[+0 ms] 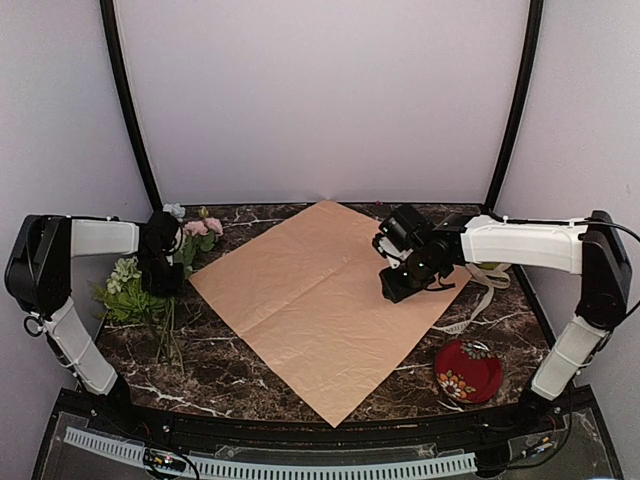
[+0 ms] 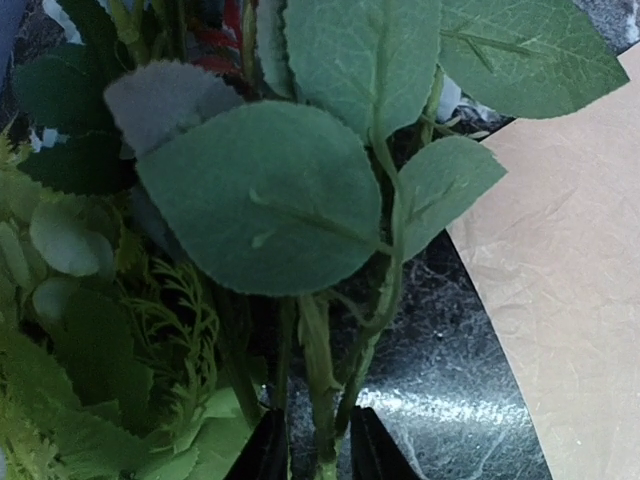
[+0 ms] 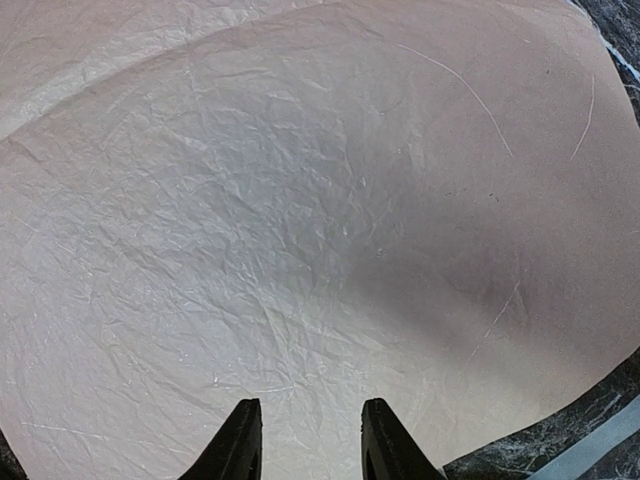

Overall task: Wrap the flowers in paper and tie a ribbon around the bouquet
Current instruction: Pick up the fake flower from the corner of the board.

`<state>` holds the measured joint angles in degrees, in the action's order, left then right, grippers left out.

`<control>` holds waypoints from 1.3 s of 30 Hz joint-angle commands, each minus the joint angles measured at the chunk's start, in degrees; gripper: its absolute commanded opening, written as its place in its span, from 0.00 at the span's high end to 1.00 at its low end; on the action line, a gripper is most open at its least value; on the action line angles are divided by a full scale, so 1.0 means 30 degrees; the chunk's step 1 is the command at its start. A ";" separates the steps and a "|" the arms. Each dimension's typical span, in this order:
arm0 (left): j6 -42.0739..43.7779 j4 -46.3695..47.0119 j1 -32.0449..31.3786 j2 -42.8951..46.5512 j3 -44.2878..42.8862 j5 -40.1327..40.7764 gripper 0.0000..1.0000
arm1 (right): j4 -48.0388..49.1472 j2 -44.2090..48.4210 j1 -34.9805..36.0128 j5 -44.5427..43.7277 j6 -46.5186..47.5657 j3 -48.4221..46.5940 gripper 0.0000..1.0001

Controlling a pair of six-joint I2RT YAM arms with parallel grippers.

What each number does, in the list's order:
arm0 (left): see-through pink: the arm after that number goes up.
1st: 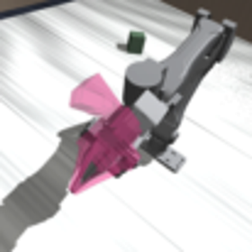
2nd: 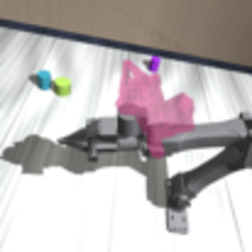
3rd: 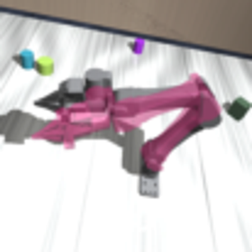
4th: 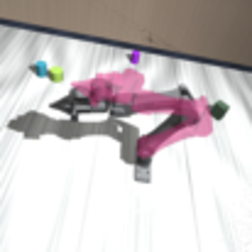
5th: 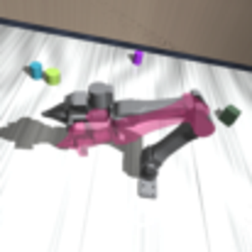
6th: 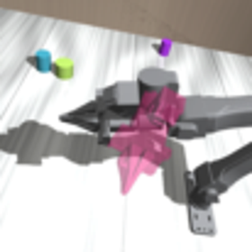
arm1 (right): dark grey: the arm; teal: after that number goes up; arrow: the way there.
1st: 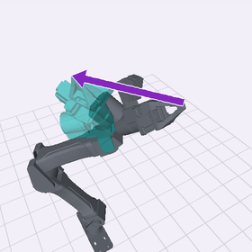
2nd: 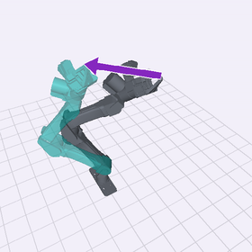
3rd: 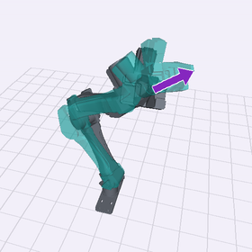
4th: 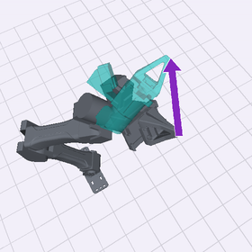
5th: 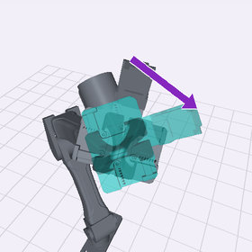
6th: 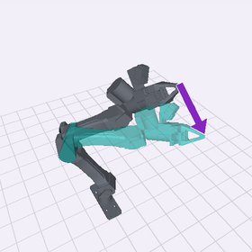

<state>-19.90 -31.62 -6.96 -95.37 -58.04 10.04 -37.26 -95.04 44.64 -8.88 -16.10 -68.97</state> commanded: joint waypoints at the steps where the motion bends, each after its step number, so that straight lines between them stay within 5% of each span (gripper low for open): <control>1: 0.0254 0.0191 0.0030 -0.0697 -0.0425 0.0093 0.80 | 0.0417 -0.0105 0.0104 -0.0137 0.0092 0.0084 0.65; 8: 0.0201 -0.0124 0.0035 -0.0765 -0.0546 0.0530 1.00 | 0.0299 -0.0032 0.0119 -0.0118 0.0038 0.0065 0.65; 17: -0.0030 -0.0176 0.0034 0.1373 -0.0308 0.0840 0.97 | 0.0066 -0.0130 0.0104 -0.0169 0.0019 -0.0360 0.65; 39: 0.0909 0.1354 0.0908 -0.0878 -0.1186 -0.0374 0.81 | -0.0445 0.0071 0.0112 -0.0538 0.0236 -0.0473 0.62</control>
<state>-17.89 -28.69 -5.19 -97.69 -59.70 9.58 -37.82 -95.04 44.64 -9.32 -16.08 -68.99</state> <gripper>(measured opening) 0.189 0.376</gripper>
